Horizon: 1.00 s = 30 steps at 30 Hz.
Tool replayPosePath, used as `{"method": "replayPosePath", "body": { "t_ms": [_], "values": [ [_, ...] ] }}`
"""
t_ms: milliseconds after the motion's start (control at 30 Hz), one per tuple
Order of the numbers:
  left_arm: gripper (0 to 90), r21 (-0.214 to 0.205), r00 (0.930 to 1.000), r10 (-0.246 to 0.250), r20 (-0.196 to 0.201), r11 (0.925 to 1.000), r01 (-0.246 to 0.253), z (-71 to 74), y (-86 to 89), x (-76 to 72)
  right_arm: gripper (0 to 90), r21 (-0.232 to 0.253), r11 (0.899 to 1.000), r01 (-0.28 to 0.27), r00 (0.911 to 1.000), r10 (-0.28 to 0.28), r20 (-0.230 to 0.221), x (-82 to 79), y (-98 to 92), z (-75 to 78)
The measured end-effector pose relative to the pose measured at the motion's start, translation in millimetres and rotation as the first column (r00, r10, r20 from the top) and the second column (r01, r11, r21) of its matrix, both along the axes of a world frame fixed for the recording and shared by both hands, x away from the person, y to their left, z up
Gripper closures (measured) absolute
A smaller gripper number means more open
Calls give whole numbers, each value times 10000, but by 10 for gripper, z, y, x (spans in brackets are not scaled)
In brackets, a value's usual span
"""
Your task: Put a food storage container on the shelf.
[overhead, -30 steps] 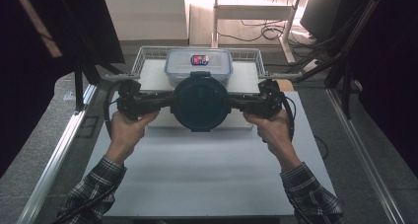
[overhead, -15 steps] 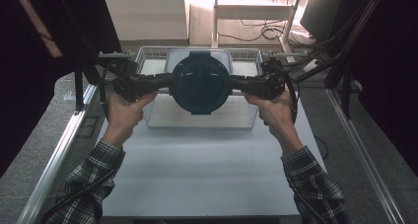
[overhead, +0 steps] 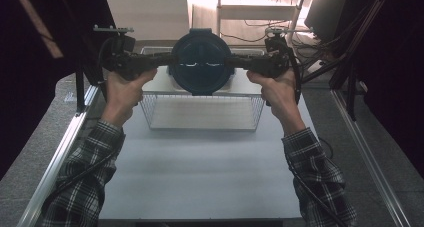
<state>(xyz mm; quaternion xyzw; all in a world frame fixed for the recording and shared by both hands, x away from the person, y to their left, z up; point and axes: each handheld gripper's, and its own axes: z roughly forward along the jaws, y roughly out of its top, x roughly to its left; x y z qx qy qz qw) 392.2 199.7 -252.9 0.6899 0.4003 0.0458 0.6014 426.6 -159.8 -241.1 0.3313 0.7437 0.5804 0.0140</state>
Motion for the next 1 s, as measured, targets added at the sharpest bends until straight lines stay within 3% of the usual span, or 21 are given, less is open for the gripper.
{"method": "replayPosePath", "body": {
  "t_ms": [200,533,767,1000],
  "values": [
    [565,-108,9998,178,-20,9998,-179,60,7,134,565,34,10000,60,10000,-60,17,144,21,76],
    [563,-196,9989,388,-280,9990,-394,36,2,341,564,128,9996,263,9992,-259,-295,379,32,49],
    [563,-487,9981,427,-437,9978,-448,-23,27,439,564,234,9992,334,9986,-324,-415,486,53,26],
    [553,-365,9985,420,-346,9984,-433,-24,41,490,556,176,9988,452,9984,-446,-338,524,85,41]
  ]
}}
